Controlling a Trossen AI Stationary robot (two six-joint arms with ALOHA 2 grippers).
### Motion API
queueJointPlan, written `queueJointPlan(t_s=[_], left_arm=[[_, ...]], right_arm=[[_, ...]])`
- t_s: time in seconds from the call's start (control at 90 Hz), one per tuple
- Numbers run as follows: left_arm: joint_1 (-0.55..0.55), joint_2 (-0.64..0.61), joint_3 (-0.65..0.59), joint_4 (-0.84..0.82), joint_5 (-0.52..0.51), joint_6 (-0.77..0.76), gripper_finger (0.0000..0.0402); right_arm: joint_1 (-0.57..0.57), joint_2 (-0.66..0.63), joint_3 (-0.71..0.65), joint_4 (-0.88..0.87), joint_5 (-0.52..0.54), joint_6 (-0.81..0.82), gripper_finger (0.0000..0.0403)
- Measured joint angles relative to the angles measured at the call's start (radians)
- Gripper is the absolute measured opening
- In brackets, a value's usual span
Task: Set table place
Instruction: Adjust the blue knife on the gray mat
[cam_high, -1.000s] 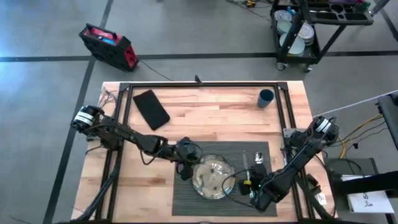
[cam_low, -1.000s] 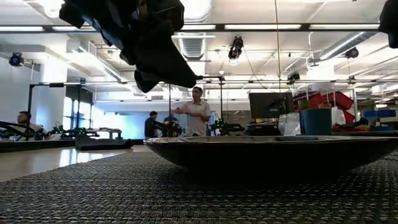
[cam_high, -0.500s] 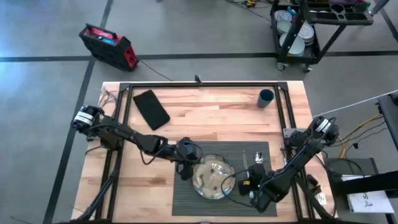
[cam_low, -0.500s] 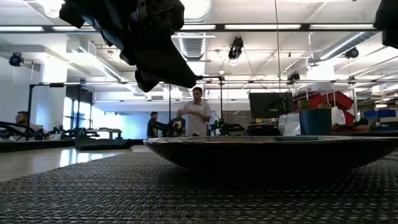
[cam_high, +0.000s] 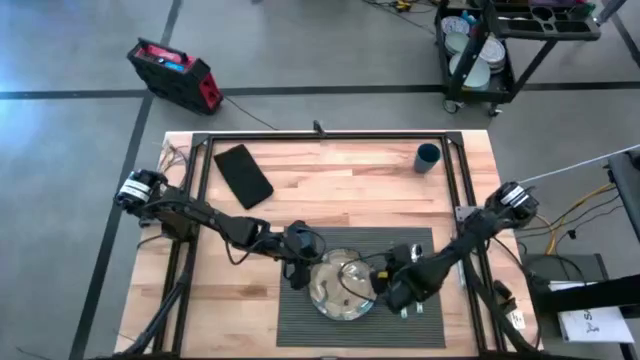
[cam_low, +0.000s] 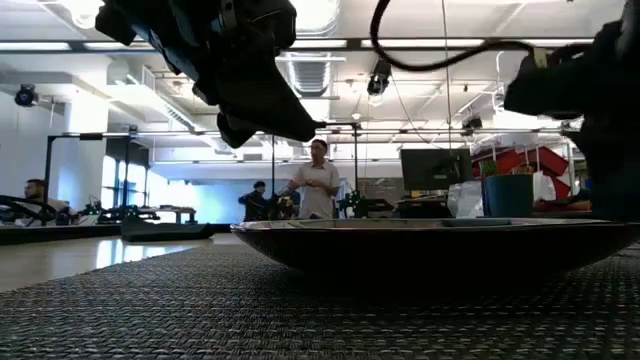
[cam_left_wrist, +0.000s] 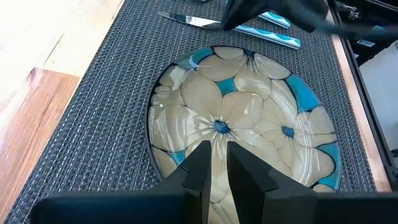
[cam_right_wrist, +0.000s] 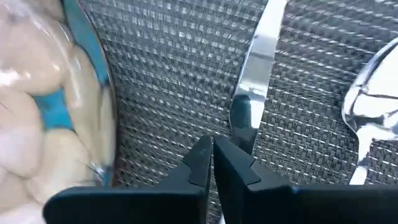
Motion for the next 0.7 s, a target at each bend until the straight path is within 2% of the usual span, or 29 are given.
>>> queueJointPlan(t_s=[0.2, 0.7], left_arm=[[0.000, 0.000, 0.000, -0.015, 0.000, 0.000, 0.0036], [0.000, 0.000, 0.000, -0.022, 0.000, 0.000, 0.0036]], right_arm=[[-0.028, 0.000, -0.016, 0.041, -0.010, -0.042, 0.0000], [-0.029, 0.000, -0.016, 0.007, -0.003, 0.003, 0.0000]])
